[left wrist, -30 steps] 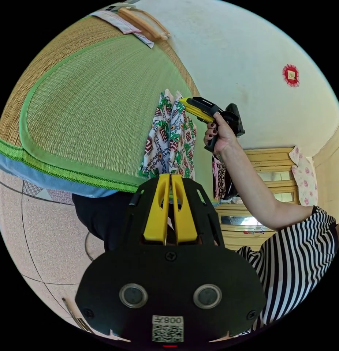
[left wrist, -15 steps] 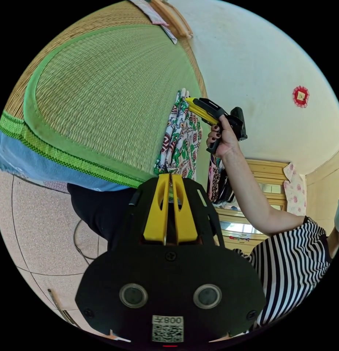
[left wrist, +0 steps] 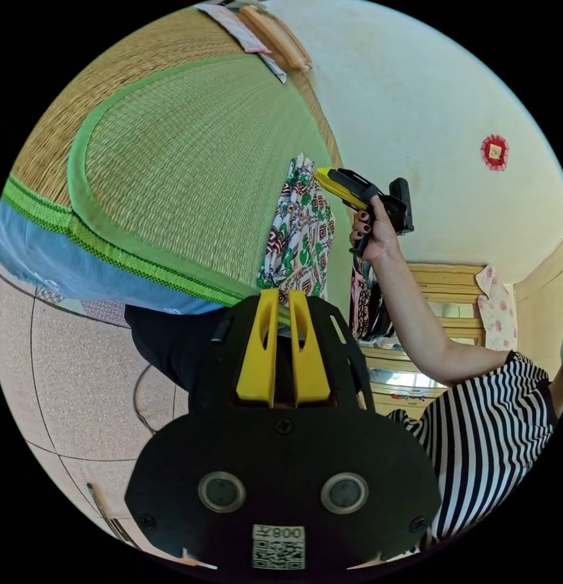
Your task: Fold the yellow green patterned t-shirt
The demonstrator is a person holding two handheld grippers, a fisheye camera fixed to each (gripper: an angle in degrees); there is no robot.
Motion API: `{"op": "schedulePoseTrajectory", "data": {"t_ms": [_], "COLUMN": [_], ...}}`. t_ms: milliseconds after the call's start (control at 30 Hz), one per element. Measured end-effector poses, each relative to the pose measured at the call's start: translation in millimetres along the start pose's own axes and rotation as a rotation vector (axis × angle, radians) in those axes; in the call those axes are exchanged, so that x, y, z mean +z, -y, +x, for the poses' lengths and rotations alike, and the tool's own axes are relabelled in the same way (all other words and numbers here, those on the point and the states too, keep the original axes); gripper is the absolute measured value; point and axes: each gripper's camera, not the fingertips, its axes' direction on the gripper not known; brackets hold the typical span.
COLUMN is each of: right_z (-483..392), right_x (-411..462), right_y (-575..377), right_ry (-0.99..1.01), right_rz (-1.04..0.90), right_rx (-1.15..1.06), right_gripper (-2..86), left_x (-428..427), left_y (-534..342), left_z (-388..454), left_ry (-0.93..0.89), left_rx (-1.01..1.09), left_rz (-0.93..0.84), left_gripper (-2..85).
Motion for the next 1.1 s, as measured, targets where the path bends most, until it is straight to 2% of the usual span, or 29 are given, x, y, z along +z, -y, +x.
{"op": "schedulePoseTrajectory", "data": {"t_ms": [200,333,667,1100], "right_z": [12.0,19.8,32.8,29.6], "right_x": [11.5,15.5,10.3,22.4], "right_y": [-3.0,-9.2,-14.8,-21.3], "right_ry": [0.015,0.028,0.027,-0.039], "right_rz": [-0.025,-0.035,-0.007,-0.066], "right_rx": [0.008,0.015,0.025,-0.019], "right_gripper": [2.8,2.7,1.9,0.2], "left_x": [1.4,20.8,39.9,86.4], "left_y": [4.3,6.6,-12.9,-14.7], "left_z": [25.9,28.3,34.0,15.1], "left_ry": [0.149,0.195,0.233,0.233], "left_rx": [0.088,0.099,0.123,0.129], "left_rz": [0.009,-0.035,-0.069,-0.115], "left_gripper": [6.5,3.8,2.0,2.1]}}
